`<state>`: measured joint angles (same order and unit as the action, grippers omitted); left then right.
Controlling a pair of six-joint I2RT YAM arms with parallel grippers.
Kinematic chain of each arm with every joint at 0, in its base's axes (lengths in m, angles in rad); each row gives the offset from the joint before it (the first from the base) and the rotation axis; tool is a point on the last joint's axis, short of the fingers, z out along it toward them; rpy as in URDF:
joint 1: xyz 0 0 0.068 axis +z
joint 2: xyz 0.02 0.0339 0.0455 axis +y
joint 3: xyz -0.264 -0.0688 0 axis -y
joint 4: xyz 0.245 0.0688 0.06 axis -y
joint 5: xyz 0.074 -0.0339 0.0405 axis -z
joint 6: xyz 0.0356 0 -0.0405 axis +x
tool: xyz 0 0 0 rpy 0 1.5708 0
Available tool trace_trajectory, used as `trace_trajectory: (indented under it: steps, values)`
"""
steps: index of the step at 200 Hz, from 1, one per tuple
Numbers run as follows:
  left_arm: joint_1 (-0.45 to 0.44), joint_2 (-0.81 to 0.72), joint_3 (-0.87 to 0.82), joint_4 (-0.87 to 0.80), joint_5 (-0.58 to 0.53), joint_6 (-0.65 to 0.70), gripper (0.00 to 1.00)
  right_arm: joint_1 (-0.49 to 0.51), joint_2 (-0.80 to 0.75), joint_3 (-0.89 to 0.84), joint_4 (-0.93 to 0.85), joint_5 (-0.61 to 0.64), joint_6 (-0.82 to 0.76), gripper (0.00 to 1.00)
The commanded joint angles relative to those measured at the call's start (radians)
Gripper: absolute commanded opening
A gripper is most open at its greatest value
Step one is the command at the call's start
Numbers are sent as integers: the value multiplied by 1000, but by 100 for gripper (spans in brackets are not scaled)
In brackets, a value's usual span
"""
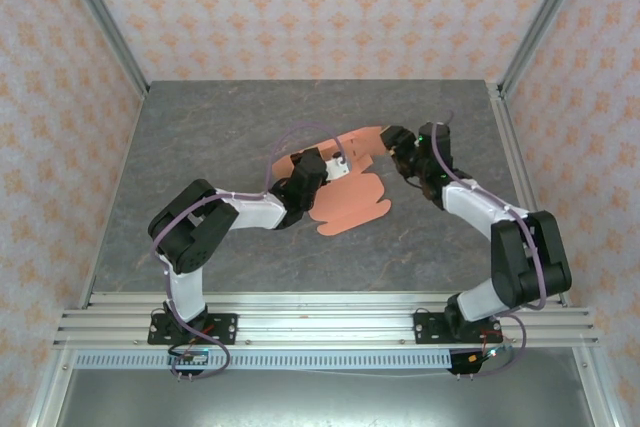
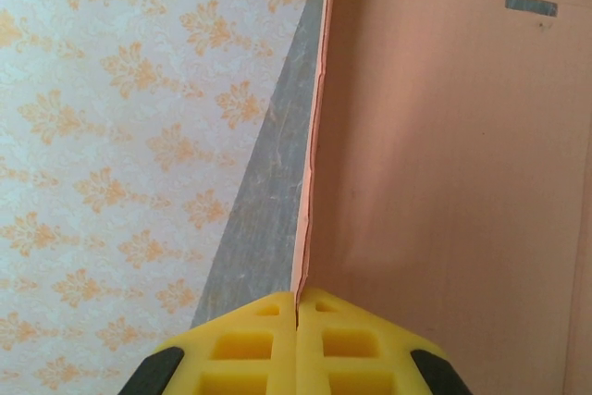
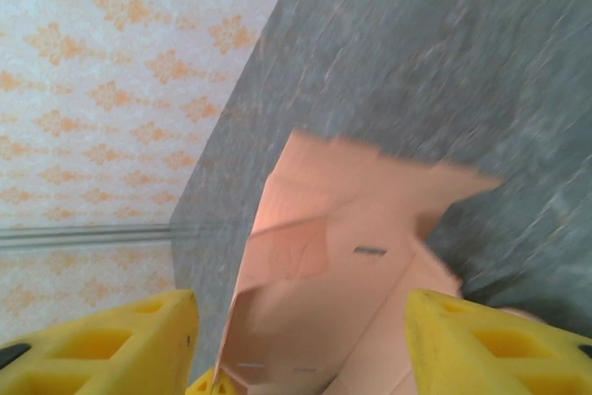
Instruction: Fold the paper box
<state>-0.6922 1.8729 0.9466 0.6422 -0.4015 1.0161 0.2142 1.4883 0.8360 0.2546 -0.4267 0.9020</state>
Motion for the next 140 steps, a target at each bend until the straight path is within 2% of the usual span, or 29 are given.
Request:
trace_trajectory:
  steps: [1, 45, 63, 90, 119, 140]
  values:
    - [-1, 23, 2, 25, -24, 84, 0, -81, 54, 97, -106, -112, -125, 61]
    - [-3, 30, -1, 38, -33, 124, 0, -147, 238, 280, -168, -186, -243, 59]
    - [-4, 31, -8, 66, -45, 147, 0, -154, 331, 372, -201, -209, -274, 55]
    - [-11, 81, -21, 138, -77, 203, 0, -154, 491, 501, -213, -308, -276, 46]
    - [-17, 92, -29, 173, -92, 221, 0, -157, 617, 614, -223, -369, -304, 46]
    - [-17, 86, -32, 182, -92, 223, 0, -157, 716, 741, -320, -420, -351, 45]
